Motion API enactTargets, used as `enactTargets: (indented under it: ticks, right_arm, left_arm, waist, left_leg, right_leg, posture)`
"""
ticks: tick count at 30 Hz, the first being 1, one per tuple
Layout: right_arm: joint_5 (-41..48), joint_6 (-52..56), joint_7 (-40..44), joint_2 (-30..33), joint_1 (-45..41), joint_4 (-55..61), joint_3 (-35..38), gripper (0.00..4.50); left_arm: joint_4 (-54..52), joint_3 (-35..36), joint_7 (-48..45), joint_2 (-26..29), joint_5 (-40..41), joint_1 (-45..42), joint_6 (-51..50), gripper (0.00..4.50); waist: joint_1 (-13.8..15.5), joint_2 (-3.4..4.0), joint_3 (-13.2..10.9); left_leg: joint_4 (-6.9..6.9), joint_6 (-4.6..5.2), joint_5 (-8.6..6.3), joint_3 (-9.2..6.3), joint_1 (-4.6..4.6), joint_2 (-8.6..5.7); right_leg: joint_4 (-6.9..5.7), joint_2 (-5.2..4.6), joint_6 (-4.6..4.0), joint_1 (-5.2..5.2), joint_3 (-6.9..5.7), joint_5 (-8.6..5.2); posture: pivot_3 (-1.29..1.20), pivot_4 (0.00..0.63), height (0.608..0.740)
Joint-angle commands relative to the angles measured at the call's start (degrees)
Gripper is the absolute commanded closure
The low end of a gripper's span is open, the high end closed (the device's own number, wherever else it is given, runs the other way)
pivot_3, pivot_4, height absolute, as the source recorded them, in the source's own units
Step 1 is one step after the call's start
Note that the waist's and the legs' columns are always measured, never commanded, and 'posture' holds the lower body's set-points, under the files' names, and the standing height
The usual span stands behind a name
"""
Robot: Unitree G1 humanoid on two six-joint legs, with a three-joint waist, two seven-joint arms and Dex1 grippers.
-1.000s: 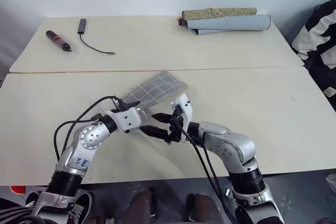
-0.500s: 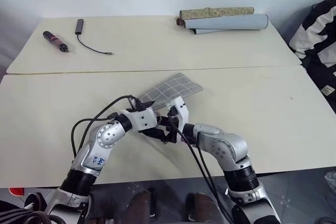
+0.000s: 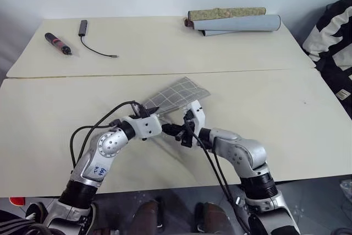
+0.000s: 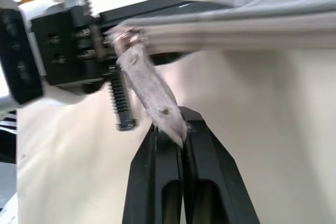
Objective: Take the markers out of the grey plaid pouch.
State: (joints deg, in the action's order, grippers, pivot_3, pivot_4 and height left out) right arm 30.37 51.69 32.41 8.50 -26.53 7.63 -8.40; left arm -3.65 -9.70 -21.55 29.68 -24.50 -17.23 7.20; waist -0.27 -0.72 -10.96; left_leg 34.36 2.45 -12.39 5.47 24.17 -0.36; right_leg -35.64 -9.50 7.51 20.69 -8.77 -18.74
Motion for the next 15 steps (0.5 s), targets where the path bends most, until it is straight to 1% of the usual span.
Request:
enactTargets:
  ticks: [1, 5, 7, 10, 12, 15]
  right_arm:
    - [2.5, 0.9, 1.4, 2.1, 0.1, 3.4, 2.9, 4.49]
    - [3.0, 0.9, 2.0, 6.0, -0.7, 2.7, 5.7, 4.49]
    - [2.9, 0.2, 2.6, 8.1, -1.5, 1.4, 6.8, 4.49]
    - [1.7, -1.6, 3.9, 11.2, -2.3, -0.9, 7.2, 4.49]
    - [0.2, -3.8, 4.7, 13.7, -3.4, -4.2, 7.9, 4.49]
    - [-1.5, -7.0, 6.4, 17.0, -5.2, -8.6, 9.0, 4.49]
  left_arm:
    - [-1.9, 2.6, -0.6, 2.1, 1.7, 1.2, 0.9, 4.50]
    - [-2.5, 3.6, -1.8, 4.6, 3.4, 3.3, 2.6, 4.50]
    - [-3.1, 4.5, -2.9, 5.8, 5.5, 4.5, 3.9, 4.50]
    - [-4.4, 6.4, -4.8, 6.5, 11.4, 6.7, 6.7, 4.50]
    - [-4.2, 8.6, -5.7, 7.3, 13.9, 8.2, 6.5, 4.50]
    - [-2.9, 10.4, -6.1, 9.1, 14.7, 9.8, 8.1, 4.50]
  waist:
    - [0.0, 0.00, 0.0]
    - [0.1, 0.00, 0.0]
    - [0.1, 0.00, 0.0]
    - [0.1, 0.00, 0.0]
    - [0.1, 0.00, 0.0]
    - [0.0, 0.01, 0.0]
  left_leg:
    - [0.00, 0.00, 0.00, 0.00, 0.00, 0.00]
    - [0.00, 0.03, -0.04, 0.00, 0.00, 0.00]
    - [0.00, 0.03, -0.04, 0.01, 0.00, 0.00]
    - [0.00, 0.04, -0.04, 0.01, 0.00, 0.00]
    - [0.00, 0.04, -0.05, 0.02, 0.00, 0.00]
    - [0.00, 0.06, -0.05, 0.06, 0.00, 0.00]
  right_leg:
    - [0.00, 0.00, 0.00, 0.00, 0.00, 0.00]
    - [0.05, -0.02, 0.00, -0.02, 0.00, 0.00]
    - [0.06, -0.03, -0.01, -0.01, 0.00, 0.00]
    - [0.10, -0.05, -0.02, -0.02, 0.00, 0.01]
    - [0.12, -0.06, -0.03, -0.03, -0.01, 0.01]
    - [0.12, -0.06, -0.03, -0.02, -0.01, 0.01]
  posture:
    - [0.00, 0.150, 0.740]
    - [0.00, 0.150, 0.740]
    - [0.00, 0.150, 0.740]
    - [0.00, 0.150, 0.740]
    - [0.00, 0.150, 0.740]
    - [0.00, 0.150, 0.740]
